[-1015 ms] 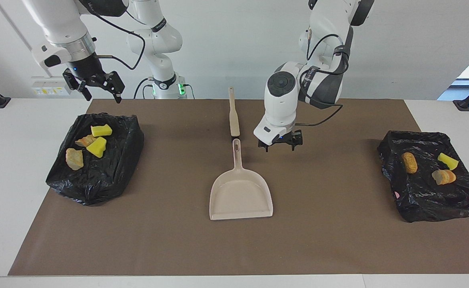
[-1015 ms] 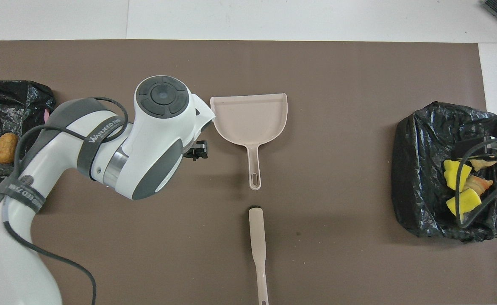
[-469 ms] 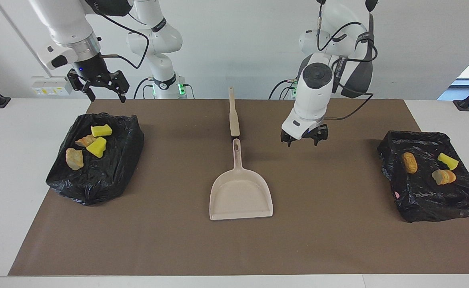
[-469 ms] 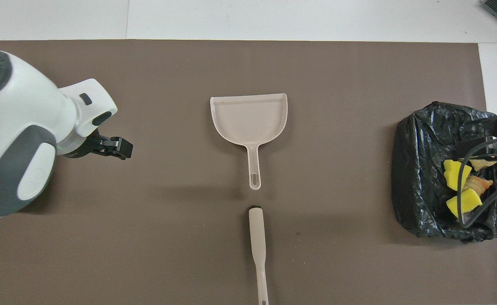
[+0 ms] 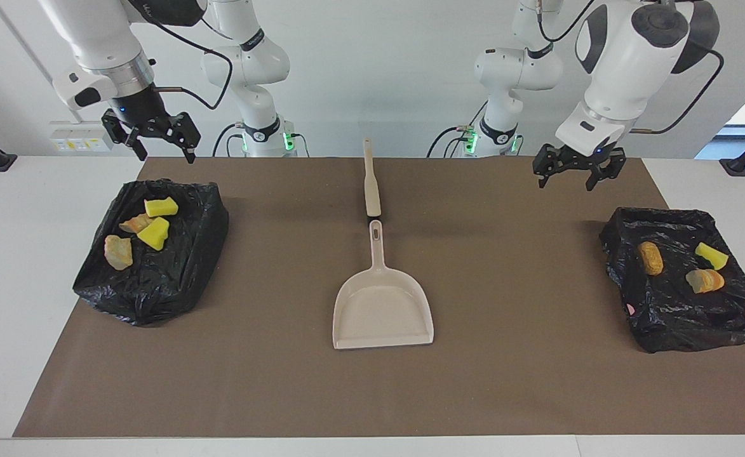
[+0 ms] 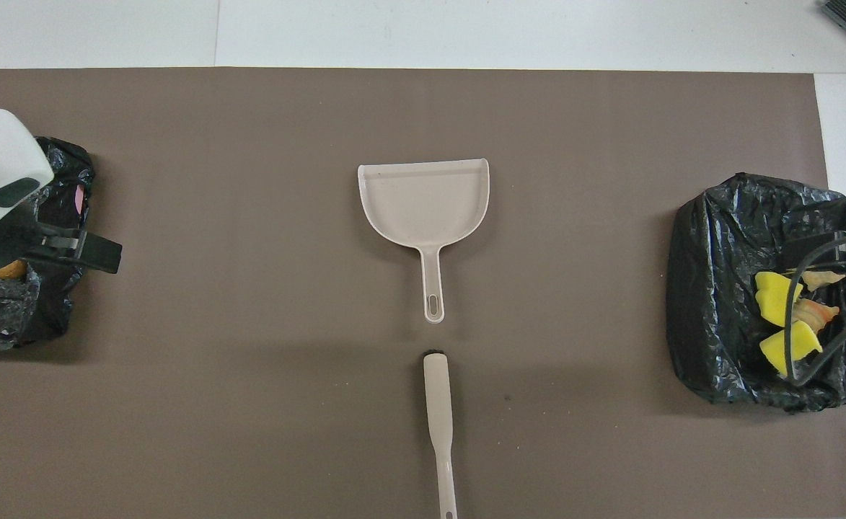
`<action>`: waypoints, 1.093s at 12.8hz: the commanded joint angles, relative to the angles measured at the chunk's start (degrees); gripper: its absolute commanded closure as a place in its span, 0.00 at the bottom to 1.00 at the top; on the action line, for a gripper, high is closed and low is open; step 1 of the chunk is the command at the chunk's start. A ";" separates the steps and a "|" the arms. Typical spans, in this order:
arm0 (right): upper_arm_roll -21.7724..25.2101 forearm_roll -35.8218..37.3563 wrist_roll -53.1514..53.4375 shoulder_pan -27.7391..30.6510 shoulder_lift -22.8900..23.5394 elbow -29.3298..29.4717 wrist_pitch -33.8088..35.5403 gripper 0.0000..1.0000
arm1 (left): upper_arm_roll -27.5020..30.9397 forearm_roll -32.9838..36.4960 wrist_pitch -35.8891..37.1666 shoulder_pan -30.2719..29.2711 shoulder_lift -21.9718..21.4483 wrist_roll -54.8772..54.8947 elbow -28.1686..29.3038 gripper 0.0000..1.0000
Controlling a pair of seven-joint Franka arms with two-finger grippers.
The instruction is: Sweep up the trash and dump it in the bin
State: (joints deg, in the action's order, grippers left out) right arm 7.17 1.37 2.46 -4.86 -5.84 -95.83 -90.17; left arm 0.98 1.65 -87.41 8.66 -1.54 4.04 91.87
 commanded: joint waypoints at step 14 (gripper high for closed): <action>-0.40 -0.66 -5.89 0.03 -0.04 0.12 -0.45 0.00 | -3.35 -2.00 8.66 -6.29 1.62 3.78 -8.81 0.00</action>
